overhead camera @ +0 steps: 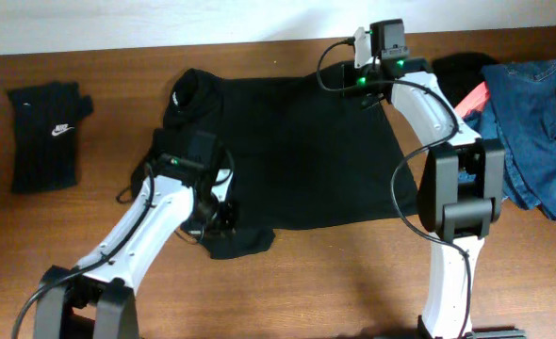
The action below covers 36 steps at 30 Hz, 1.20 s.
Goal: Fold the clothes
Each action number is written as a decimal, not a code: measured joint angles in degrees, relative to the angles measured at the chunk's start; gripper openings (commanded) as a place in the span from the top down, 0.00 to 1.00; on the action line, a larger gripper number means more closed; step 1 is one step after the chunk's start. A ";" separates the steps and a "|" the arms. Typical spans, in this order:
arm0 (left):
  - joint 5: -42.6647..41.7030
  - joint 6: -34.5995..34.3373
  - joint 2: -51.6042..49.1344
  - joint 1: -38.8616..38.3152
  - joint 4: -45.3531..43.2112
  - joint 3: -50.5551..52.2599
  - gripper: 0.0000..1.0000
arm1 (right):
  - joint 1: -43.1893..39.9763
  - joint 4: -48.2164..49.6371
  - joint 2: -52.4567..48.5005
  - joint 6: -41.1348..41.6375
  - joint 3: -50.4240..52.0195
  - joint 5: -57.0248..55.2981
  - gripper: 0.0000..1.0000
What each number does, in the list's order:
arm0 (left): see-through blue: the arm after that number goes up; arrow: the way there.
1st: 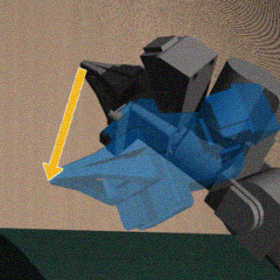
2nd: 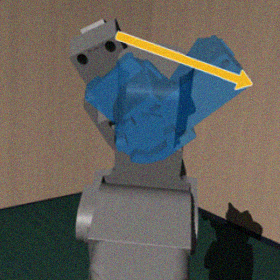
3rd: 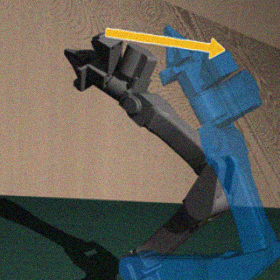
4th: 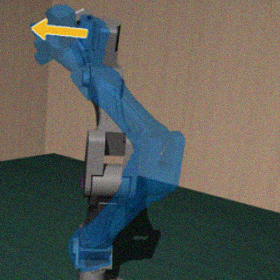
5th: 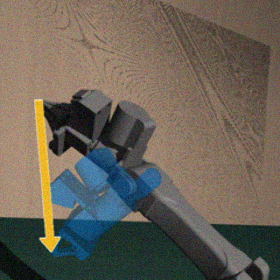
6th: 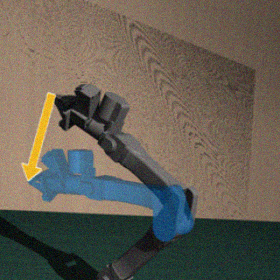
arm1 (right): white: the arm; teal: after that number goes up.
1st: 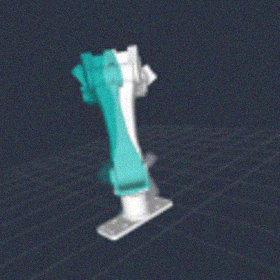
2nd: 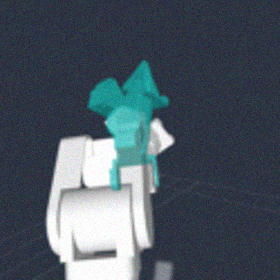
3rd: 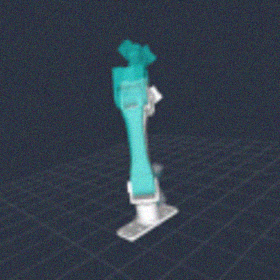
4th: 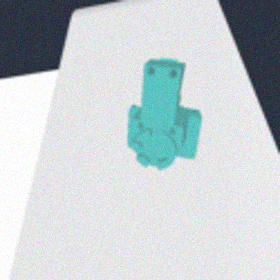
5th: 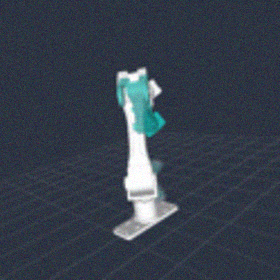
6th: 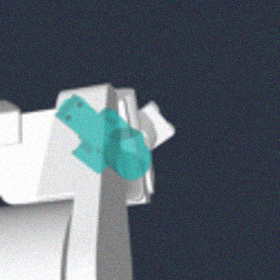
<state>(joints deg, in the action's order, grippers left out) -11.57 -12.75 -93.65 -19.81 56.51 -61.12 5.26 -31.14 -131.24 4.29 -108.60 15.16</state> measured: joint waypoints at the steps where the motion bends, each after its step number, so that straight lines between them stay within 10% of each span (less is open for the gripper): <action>1: -0.15 -0.24 0.00 0.00 -1.44 1.46 0.99 | 0.04 0.42 -0.15 0.02 -0.04 0.00 0.96; 36: 3.30 -3.37 0.00 0.00 -8.37 11.02 0.99 | 0.04 12.46 -10.60 2.01 -0.96 -0.26 0.96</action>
<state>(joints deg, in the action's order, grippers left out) -8.27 -16.12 -93.65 -19.81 48.14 -50.11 5.30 -18.68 -141.84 6.31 -109.56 14.90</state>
